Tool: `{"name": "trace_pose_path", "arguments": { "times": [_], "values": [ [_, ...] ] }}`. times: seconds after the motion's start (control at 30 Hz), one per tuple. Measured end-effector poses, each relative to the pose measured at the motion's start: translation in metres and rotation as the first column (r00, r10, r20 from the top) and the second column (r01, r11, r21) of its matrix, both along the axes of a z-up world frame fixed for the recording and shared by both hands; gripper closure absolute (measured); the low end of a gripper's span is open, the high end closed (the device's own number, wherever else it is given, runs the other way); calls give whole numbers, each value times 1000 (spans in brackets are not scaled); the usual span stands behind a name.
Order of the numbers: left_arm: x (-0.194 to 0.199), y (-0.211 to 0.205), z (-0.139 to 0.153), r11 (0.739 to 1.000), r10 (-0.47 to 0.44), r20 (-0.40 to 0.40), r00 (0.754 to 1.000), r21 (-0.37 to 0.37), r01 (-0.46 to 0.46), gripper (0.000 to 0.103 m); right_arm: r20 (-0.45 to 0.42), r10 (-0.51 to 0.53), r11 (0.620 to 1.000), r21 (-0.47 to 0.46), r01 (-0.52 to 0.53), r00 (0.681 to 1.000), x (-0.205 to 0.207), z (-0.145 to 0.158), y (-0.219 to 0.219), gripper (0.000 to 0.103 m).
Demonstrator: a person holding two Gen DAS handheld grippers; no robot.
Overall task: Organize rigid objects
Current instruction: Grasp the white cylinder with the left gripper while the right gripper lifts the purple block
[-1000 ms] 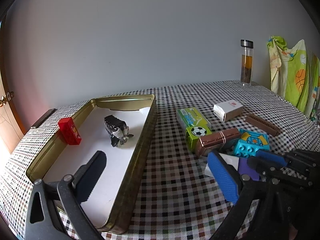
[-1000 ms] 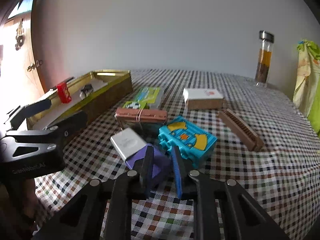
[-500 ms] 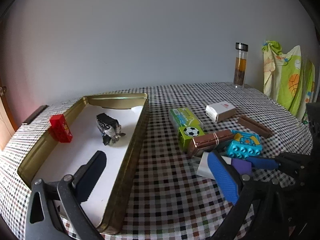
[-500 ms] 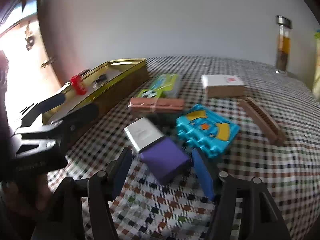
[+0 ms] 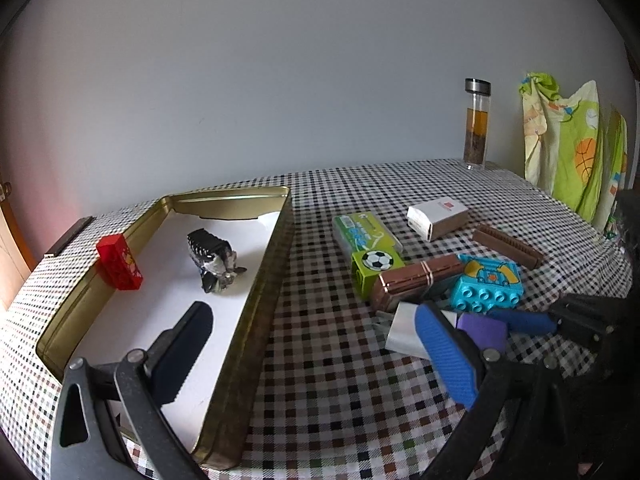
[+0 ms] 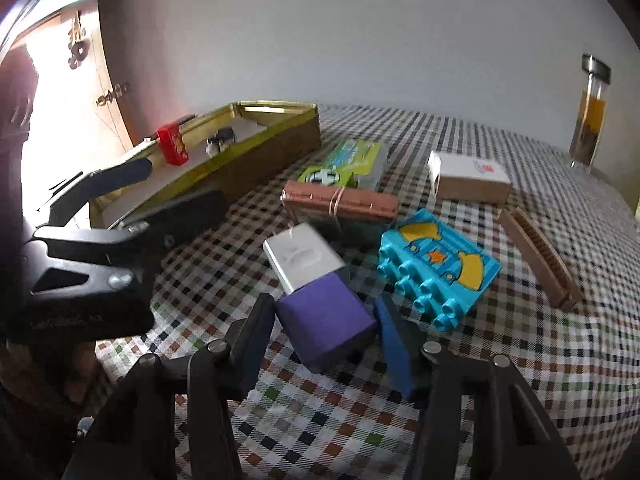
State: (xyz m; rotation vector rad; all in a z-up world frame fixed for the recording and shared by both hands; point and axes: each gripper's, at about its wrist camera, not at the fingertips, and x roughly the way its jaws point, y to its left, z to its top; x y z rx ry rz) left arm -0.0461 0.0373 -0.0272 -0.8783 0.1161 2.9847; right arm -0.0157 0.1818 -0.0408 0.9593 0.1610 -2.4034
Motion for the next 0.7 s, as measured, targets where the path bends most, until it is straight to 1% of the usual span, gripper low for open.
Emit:
{"name": "trace_pose_path", "arguments": {
  "times": [0.07, 0.1, 0.17, 0.27, 0.33, 0.37, 0.47, 0.6, 0.63, 0.7],
  "values": [
    [1, 3, 0, 1000, -6, -3, 1000, -5, 5, 1, -37, -21, 998, -62, 19, 999, 3, 5, 10, 49],
    [1, 3, 1, 1000, -4, -4, 1000, 1, 4, 1, -57, -39, 996, -77, 34, 998, 4, 8, 14, 49],
    [-2, 3, 0, 1000, -7, 4, 1000, 5, 7, 1, -107, -90, 994, -79, 81, 990, 9, 11, 18, 49],
    [-2, 10, -1, 999, -14, 11, 1000, -29, 14, 1, -153, -158, 985, -89, 146, 975, 15, 14, 22, 49],
    [-1, 15, -2, 999, -25, 13, 1000, -43, 25, 1, -151, -214, 972, -128, 196, 965, 14, 17, 32, 49],
    [-2, 19, -2, 998, -32, 18, 999, -55, 33, 1, -137, -249, 961, -158, 227, 959, 10, 17, 40, 49],
    [-4, 37, -5, 993, -77, 41, 996, -91, 81, 1, -96, -323, 933, -200, 300, 942, 5, 17, 58, 49],
    [-14, 52, -10, 986, -130, 101, 986, -91, 139, 6, -87, -354, 920, -211, 330, 931, 7, 18, 66, 49],
    [-17, 54, -11, 985, -140, 115, 983, -87, 150, 9, -85, -359, 918, -213, 335, 930, 6, 18, 67, 49],
    [-24, 57, -15, 982, -164, 157, 974, -67, 176, 12, -83, -364, 915, -216, 340, 928, 6, 18, 68, 49]
  ]
}}
